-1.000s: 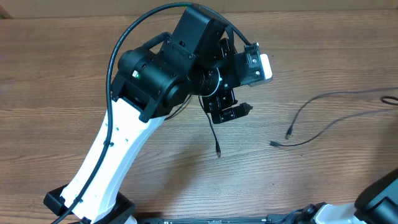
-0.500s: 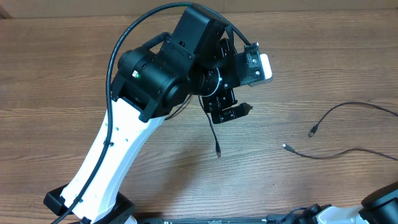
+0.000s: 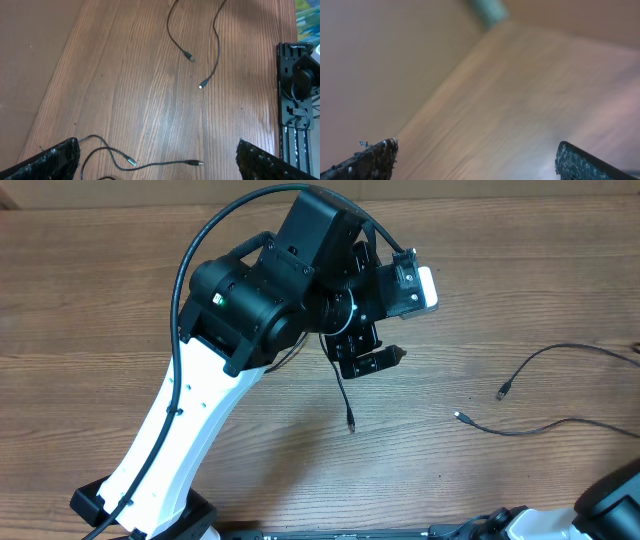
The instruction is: Untangle cables
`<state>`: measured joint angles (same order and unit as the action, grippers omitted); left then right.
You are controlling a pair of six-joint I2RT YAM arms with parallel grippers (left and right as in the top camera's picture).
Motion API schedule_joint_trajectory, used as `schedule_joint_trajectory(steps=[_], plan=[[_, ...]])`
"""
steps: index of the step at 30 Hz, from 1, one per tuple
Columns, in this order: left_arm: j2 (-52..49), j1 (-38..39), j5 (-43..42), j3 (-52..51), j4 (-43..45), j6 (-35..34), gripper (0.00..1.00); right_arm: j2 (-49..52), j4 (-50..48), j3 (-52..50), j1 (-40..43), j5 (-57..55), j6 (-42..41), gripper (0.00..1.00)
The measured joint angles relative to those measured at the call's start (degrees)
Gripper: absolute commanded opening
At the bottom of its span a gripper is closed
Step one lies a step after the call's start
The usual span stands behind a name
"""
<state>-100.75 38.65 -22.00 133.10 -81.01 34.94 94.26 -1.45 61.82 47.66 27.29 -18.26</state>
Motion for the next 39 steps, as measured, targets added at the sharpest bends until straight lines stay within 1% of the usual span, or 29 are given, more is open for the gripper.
schedule_joint_trajectory(steps=[2,5,7,10,14,16,22,29,31,33,35,37,39], plan=[[0.0,0.0,0.0,0.0,0.0,0.0,0.99,0.0,0.15,0.0,-4.48,1.01,1.73,1.0],[0.0,0.0,-0.02,0.0,0.0,0.0,1.0,0.0,1.11,0.0,-15.41,2.36,5.46,1.0],[0.0,0.0,0.0,0.0,0.0,0.0,1.0,0.0,1.99,0.0,-20.37,1.97,6.82,1.0],[0.0,0.0,0.02,0.0,0.0,0.0,1.0,0.11,6.19,0.02,-28.65,-1.29,8.26,1.0],[0.0,0.0,0.02,0.0,-0.02,0.0,0.99,2.51,12.98,0.07,-36.39,-4.55,8.98,1.0],[0.0,0.0,0.0,0.0,0.0,0.0,1.0,4.02,16.94,0.13,-38.18,-5.31,9.11,1.0],[0.0,0.0,0.0,0.0,0.0,0.0,1.0,5.14,22.62,0.13,-41.11,-5.95,9.29,1.0],[0.0,0.0,0.48,0.0,-1.01,-0.11,1.0,5.14,23.32,0.13,-41.66,-6.34,9.31,1.0],[-0.17,0.0,4.0,0.02,-3.91,-2.21,1.0,5.14,23.19,0.13,-41.66,-6.32,9.33,1.0],[-1.16,-0.46,10.8,0.02,-7.26,-7.37,1.0,5.14,23.08,0.13,-41.66,-6.34,9.33,1.0],[-4.07,-1.55,17.0,0.02,-9.4,-12.44,1.0,5.14,23.08,0.13,-41.66,-6.36,9.31,1.0],[-6.91,-2.6,19.93,0.02,-10.8,-14.75,1.0,5.14,23.06,0.13,-41.66,-6.34,9.31,1.0],[-12.79,-4.61,23.71,0.02,-12.02,-18.14,1.0,5.14,23.06,0.13,-41.64,-6.36,9.31,1.0]])
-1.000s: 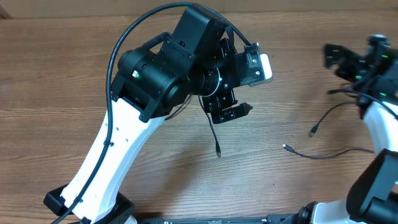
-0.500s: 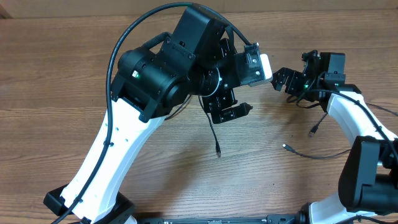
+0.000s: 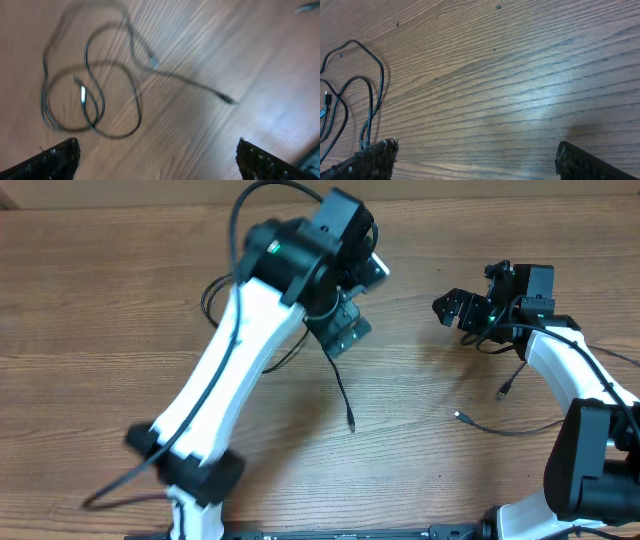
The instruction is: Untangle cables
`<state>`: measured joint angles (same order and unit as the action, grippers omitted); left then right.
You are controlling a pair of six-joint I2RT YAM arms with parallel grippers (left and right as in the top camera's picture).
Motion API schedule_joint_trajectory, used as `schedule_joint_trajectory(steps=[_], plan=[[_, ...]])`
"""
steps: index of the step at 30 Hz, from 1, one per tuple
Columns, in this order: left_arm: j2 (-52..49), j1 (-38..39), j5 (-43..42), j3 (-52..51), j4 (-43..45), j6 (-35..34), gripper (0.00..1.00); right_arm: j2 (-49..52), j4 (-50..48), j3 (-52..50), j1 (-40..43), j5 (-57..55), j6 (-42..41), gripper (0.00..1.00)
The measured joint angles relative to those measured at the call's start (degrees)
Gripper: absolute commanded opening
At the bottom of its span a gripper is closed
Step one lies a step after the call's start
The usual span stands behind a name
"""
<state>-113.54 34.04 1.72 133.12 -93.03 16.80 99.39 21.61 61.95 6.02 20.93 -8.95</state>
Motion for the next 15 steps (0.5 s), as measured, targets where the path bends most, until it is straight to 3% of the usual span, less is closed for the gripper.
schedule_joint_trajectory(steps=[7,15], plan=[[-17.7,-6.93,3.67,-0.46,-3.43,-6.56,1.0,0.0,-0.13,0.0,-0.02,-0.02,0.0,1.0],[-26.18,-9.14,2.32,-0.66,-3.48,-7.5,1.0,0.0,-0.55,0.0,-0.02,-0.17,0.04,1.0]])
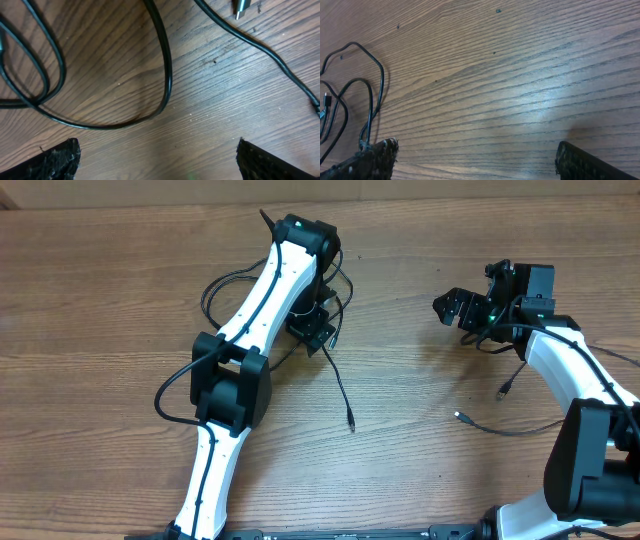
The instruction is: Untangle cables
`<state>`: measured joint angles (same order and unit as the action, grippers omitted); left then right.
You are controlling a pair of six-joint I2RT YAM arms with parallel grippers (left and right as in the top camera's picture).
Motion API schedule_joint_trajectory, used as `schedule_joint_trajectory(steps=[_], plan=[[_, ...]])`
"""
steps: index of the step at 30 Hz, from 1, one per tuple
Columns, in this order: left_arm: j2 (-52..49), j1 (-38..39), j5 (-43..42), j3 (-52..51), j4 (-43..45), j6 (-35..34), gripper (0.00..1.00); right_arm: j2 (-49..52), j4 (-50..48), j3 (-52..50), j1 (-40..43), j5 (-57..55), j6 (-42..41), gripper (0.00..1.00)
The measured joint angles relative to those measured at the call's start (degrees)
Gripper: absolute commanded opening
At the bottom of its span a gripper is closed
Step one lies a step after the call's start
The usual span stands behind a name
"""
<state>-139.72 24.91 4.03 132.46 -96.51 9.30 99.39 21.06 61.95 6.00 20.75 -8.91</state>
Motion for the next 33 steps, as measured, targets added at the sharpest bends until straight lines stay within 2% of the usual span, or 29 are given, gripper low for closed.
schedule_joint_trajectory(steps=[9,12,15,18,21,23,25,28,30,31,32,33], plan=[[-2.32,0.28,-0.39,0.0,5.95,0.0,1.0,0.0,-0.02,0.0,0.02,-0.02,-0.07,1.0],[-2.34,0.28,-1.01,0.0,8.04,0.02,0.73,0.0,-0.04,0.0,0.0,-0.04,-0.07,1.0],[-2.34,0.28,-2.36,0.0,9.31,-0.37,0.76,0.0,-0.04,0.0,0.0,-0.02,-0.02,1.0],[-2.34,0.28,-2.56,0.0,9.29,-0.42,0.85,0.0,-0.02,0.0,0.0,-0.02,0.0,1.0],[-2.34,0.28,-2.78,0.0,9.29,-0.39,0.81,0.0,-0.02,0.0,0.0,-0.02,-0.04,1.0],[-2.34,0.28,-2.95,-0.31,9.51,-0.37,0.84,0.0,-0.02,0.0,0.0,-0.02,-0.02,1.0],[-2.34,0.28,-2.95,-3.45,11.1,-0.39,0.71,0.0,0.0,0.0,0.0,-0.04,-0.04,1.0],[-2.62,0.26,-2.97,-8.11,12.57,0.11,0.66,0.0,-0.22,0.0,0.02,-0.04,-0.04,1.0],[-3.3,0.26,-2.71,-10.29,12.41,0.57,0.57,0.0,-0.55,0.0,0.0,-0.04,-0.02,1.0],[-3.3,0.22,-2.93,-10.32,12.61,0.79,0.49,0.0,-0.57,0.0,0.0,-0.04,-0.02,1.0],[-3.3,0.22,-2.91,-10.32,13.11,0.96,0.34,0.0,-0.55,0.0,0.0,-0.07,-0.02,1.0],[-3.3,0.22,-2.78,-10.29,13.35,1.14,0.09,0.0,-0.57,0.0,0.0,-0.04,-0.02,1.0]])
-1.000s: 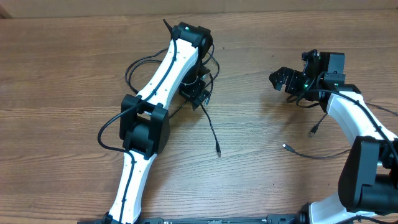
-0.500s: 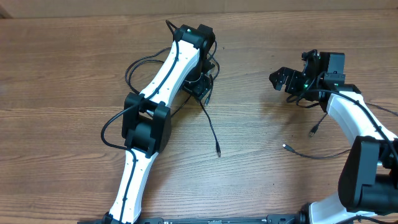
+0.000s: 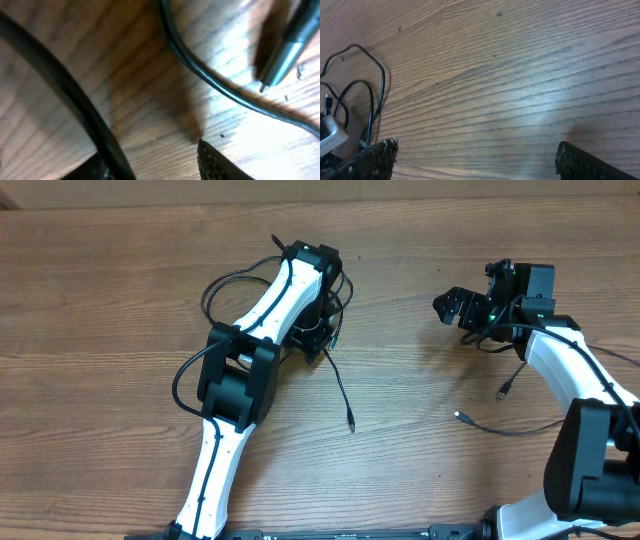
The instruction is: Untangle cables
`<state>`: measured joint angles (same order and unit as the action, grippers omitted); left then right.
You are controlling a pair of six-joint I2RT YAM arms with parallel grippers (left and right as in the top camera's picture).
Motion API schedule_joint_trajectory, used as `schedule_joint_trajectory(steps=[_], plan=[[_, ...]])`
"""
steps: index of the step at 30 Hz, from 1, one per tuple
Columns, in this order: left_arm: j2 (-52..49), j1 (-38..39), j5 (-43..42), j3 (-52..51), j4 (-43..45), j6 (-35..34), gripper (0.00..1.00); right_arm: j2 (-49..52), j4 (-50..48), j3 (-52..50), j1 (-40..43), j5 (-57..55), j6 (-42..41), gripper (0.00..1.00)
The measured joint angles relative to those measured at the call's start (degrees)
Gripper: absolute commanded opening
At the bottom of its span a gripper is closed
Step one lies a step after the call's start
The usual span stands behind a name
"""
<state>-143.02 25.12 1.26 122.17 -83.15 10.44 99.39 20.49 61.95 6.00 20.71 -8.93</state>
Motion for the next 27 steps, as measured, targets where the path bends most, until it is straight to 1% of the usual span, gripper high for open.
schedule_joint_trajectory(steps=[1,6,9,12,13,14,15,16,17,20,25,27], plan=[[0.0,0.0,0.02,0.0,0.28,0.2,0.04,0.0,0.02,0.0,0.0,-0.02,0.0,1.0],[-0.02,-0.04,0.15,0.15,0.09,0.42,0.04,0.0,-0.02,0.0,0.0,-0.02,-0.02,1.0],[-0.24,-0.04,4.04,3.13,-5.29,-0.28,0.04,0.0,-0.11,0.0,0.0,-0.04,-0.02,1.0],[-0.11,-0.04,9.62,12.87,-9.16,-3.43,0.04,0.0,-0.13,0.0,0.0,-0.09,-0.02,1.0],[0.35,-0.11,10.62,19.21,-10.32,-4.55,0.04,0.0,-0.11,0.0,0.02,-0.11,0.0,1.0],[1.46,-0.11,10.82,24.24,-11.43,-5.01,0.04,0.0,-0.09,0.0,0.0,-0.11,0.0,1.0],[2.27,-0.11,10.6,26.62,-11.85,-5.25,0.04,0.0,-0.13,0.0,0.0,-0.07,-0.02,1.0],[2.64,-0.11,9.46,31.08,-12.81,-5.44,0.04,0.0,-0.11,0.0,0.02,0.31,0.0,1.0],[4.7,-0.11,7.45,37.81,-12.35,-5.62,0.04,0.0,-0.17,0.0,0.0,1.46,-0.02,1.0],[14.36,-0.11,3.93,45.92,-12.44,-5.64,0.04,0.0,-1.62,0.0,0.0,5.95,-0.02,1.0],[27.3,-0.11,1.79,49.37,-12.17,-5.55,0.04,-0.24,-2.36,0.72,0.02,11.89,-0.02,1.0],[30.14,-0.11,1.46,49.53,-11.65,-5.42,0.04,-1.03,-2.32,1.81,0.02,13.84,-0.02,1.0]])
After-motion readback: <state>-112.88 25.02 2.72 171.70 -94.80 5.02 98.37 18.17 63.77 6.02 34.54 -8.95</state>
